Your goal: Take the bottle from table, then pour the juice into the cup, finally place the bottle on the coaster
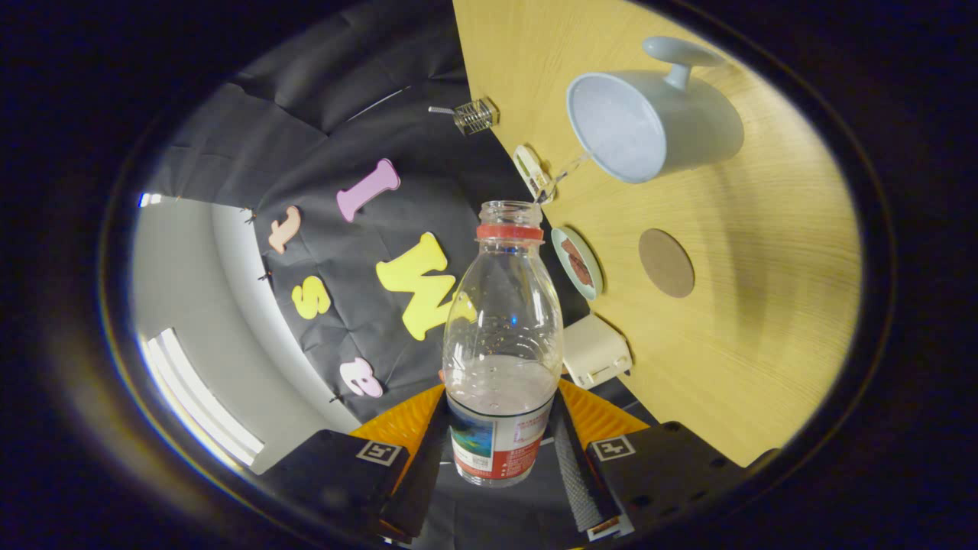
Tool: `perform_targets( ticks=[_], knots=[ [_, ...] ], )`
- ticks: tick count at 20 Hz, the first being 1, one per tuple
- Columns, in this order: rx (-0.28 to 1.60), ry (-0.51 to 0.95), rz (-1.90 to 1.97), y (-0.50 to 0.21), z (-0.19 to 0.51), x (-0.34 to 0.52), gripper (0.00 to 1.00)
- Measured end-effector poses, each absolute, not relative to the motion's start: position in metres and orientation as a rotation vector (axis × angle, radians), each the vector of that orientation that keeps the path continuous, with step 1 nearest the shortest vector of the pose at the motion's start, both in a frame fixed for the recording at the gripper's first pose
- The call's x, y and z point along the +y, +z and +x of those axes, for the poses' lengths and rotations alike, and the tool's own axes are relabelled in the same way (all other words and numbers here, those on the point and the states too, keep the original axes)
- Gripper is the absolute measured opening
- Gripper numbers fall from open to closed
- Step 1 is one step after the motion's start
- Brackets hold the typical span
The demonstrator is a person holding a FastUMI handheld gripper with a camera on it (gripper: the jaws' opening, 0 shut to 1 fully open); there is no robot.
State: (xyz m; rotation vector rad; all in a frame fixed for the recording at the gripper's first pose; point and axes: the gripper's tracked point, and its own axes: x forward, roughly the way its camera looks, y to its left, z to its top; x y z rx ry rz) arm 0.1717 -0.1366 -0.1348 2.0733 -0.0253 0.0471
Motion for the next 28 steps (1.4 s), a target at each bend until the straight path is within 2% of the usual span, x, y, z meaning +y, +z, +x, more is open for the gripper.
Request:
perform_targets(
  ticks=[28],
  knots=[
    [-0.095,0.057,2.192,-0.109,0.171,-0.142,0.75]
  ],
)
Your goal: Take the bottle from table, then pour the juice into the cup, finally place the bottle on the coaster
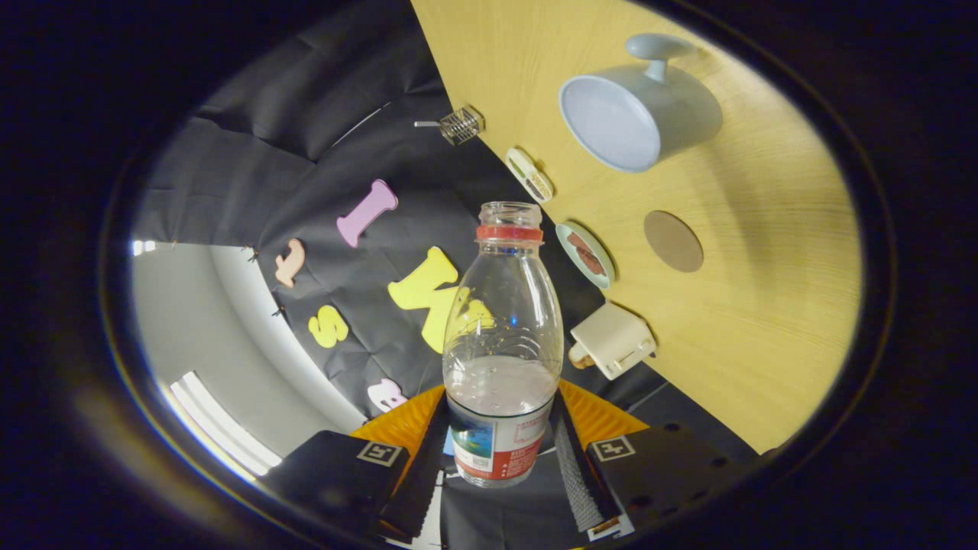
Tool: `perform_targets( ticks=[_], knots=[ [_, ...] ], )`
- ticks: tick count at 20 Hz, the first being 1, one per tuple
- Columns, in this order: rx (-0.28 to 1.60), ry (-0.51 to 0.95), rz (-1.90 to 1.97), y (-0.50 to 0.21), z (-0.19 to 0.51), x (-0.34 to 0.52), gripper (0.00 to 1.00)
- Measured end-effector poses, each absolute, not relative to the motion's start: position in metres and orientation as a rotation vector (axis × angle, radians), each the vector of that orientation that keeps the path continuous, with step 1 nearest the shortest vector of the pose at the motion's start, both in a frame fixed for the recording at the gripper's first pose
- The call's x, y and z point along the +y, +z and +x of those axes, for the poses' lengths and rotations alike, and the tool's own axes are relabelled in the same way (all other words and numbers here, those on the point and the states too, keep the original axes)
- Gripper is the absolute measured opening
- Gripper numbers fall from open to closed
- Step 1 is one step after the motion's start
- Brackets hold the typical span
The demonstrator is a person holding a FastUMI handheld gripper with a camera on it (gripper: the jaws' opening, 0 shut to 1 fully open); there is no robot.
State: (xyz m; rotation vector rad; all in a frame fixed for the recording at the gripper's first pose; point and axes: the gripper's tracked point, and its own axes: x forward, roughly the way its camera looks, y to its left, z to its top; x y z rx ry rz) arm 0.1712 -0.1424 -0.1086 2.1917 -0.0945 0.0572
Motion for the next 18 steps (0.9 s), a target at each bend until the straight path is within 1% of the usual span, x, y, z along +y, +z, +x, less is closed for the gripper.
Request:
perform_targets(
  ticks=[3,7,11,18],
  knots=[
    [-0.090,0.062,2.155,-0.101,0.167,-0.140,0.75],
    [-0.022,0.070,1.979,-0.101,0.171,-0.128,0.75],
    [-0.065,0.112,1.890,-0.092,0.167,-0.135,0.75],
    [0.011,0.115,1.595,-0.116,0.154,-0.124,0.75]
  ],
)
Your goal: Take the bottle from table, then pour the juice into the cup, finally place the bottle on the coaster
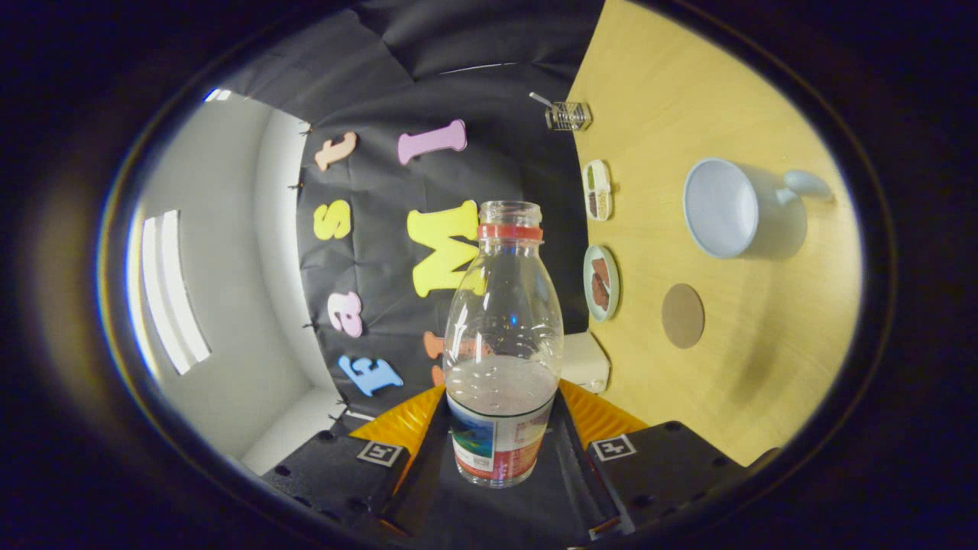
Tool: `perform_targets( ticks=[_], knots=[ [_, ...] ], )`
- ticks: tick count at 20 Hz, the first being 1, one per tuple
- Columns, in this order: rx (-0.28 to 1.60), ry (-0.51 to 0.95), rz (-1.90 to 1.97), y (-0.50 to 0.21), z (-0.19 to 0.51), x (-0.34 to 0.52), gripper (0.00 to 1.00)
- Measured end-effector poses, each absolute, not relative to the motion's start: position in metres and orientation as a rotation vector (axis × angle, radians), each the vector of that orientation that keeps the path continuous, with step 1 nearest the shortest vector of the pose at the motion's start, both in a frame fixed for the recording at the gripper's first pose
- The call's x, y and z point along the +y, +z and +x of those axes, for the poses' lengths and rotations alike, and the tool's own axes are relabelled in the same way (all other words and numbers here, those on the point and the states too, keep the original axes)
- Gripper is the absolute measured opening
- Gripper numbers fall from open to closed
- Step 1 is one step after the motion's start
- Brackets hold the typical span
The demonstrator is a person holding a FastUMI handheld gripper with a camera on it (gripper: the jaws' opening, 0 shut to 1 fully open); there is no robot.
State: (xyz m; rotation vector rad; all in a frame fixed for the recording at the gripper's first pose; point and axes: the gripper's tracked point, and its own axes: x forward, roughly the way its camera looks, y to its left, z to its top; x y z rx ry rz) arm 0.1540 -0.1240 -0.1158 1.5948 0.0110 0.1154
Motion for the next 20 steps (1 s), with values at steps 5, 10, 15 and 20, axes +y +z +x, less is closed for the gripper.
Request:
perform_targets(
  ticks=[5,10,15,20],
  knots=[
    [0.060,0.125,1.326,-0.104,0.143,-0.119,0.75],
    [0.134,0.074,0.790,-0.111,0.127,-0.132,0.75],
    [0.113,0.018,0.444,-0.114,0.120,-0.134,0.76],
    [0.131,-0.057,0.177,-0.123,0.104,-0.135,0.76]
  ],
)
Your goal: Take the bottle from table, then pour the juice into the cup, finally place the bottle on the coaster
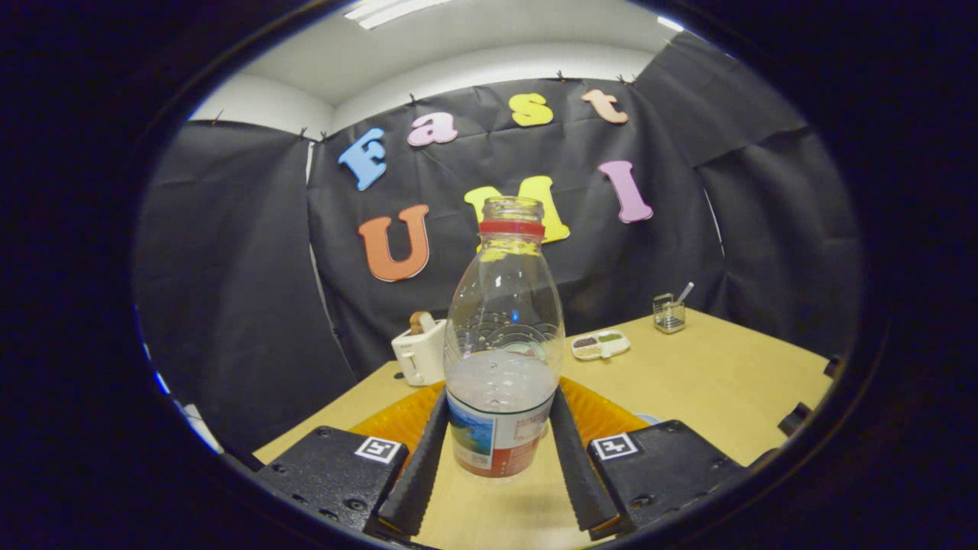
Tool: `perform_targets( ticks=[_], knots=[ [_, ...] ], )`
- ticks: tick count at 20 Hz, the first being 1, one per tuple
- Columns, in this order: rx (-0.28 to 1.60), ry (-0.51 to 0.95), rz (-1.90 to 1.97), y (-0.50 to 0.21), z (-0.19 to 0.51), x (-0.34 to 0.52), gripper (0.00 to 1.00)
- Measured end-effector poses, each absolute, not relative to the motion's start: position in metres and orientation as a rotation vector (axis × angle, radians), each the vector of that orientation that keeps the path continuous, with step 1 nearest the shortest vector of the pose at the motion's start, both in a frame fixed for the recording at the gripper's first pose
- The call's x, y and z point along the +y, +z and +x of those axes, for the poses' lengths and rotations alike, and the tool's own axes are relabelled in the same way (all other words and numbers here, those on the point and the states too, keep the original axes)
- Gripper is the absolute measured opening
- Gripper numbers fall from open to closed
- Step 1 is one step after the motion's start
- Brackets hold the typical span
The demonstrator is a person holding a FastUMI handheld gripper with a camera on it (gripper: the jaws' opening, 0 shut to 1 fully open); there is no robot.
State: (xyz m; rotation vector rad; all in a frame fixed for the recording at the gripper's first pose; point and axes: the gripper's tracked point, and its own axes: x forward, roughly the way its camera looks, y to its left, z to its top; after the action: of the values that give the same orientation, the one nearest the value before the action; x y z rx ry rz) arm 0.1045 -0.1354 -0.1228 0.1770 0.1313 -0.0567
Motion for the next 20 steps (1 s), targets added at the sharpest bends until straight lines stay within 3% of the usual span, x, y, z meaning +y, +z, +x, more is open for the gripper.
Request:
perform_targets(
  ticks=[20],
  knots=[
    [0.111,-0.177,0.042,-0.117,0.216,-0.143,0.76]
  ],
)
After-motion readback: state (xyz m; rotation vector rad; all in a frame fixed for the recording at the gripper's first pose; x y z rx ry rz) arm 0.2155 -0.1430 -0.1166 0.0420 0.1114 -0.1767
